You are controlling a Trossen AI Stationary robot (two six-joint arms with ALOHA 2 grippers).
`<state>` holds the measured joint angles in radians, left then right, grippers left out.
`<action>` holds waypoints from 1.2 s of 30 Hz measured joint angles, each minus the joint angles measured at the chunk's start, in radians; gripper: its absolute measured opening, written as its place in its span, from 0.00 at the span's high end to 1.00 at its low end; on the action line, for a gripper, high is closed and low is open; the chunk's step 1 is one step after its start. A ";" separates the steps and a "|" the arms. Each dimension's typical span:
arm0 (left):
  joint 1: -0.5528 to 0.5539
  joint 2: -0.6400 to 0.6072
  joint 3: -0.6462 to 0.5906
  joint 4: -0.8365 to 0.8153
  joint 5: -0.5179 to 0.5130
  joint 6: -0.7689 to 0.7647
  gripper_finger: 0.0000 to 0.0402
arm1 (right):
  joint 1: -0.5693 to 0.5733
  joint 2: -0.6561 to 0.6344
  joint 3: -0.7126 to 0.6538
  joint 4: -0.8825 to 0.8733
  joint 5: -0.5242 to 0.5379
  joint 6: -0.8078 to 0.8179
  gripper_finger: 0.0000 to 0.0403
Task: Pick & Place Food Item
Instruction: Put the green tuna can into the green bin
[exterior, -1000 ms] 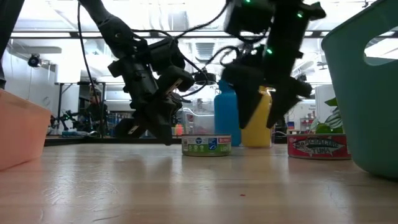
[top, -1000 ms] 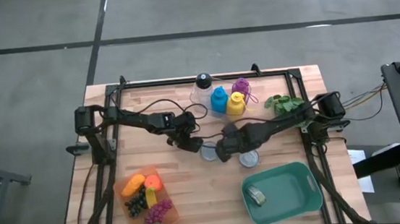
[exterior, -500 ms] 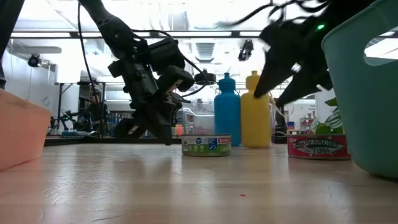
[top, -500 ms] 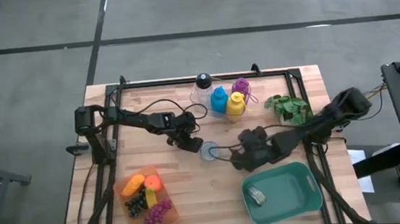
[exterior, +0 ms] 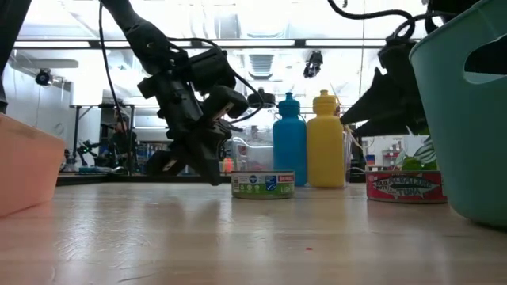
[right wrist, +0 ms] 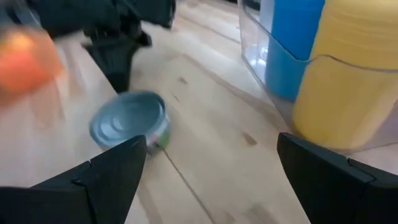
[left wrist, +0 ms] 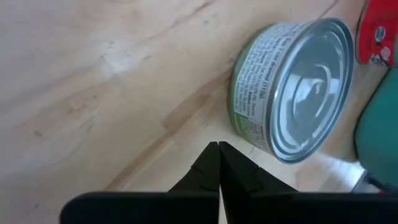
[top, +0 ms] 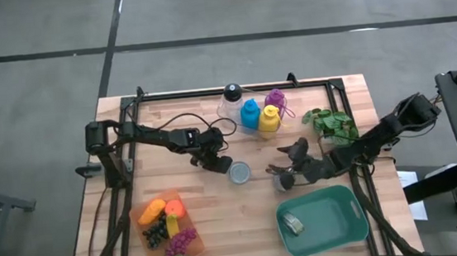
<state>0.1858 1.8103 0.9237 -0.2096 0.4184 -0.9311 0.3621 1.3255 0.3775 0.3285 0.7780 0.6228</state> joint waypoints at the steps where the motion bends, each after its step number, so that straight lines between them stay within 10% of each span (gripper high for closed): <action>1: 0.000 0.000 0.000 0.000 -0.001 -0.011 1.00 | -0.001 0.006 -0.016 0.051 0.000 0.012 0.11; 19: 0.000 0.000 0.000 0.012 -0.049 -0.039 1.00 | -0.031 0.116 0.009 0.203 0.037 0.224 0.11; 31: 0.000 0.000 0.000 0.011 -0.052 -0.038 1.00 | -0.058 0.300 0.140 0.198 0.028 -0.182 0.11; 36: 0.000 0.000 0.000 0.011 -0.052 -0.038 1.00 | -0.059 0.400 0.143 0.191 0.024 -0.097 0.11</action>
<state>0.1856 1.8107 0.9237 -0.1984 0.3664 -0.9695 0.3036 1.7254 0.5209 0.5197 0.8021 0.5257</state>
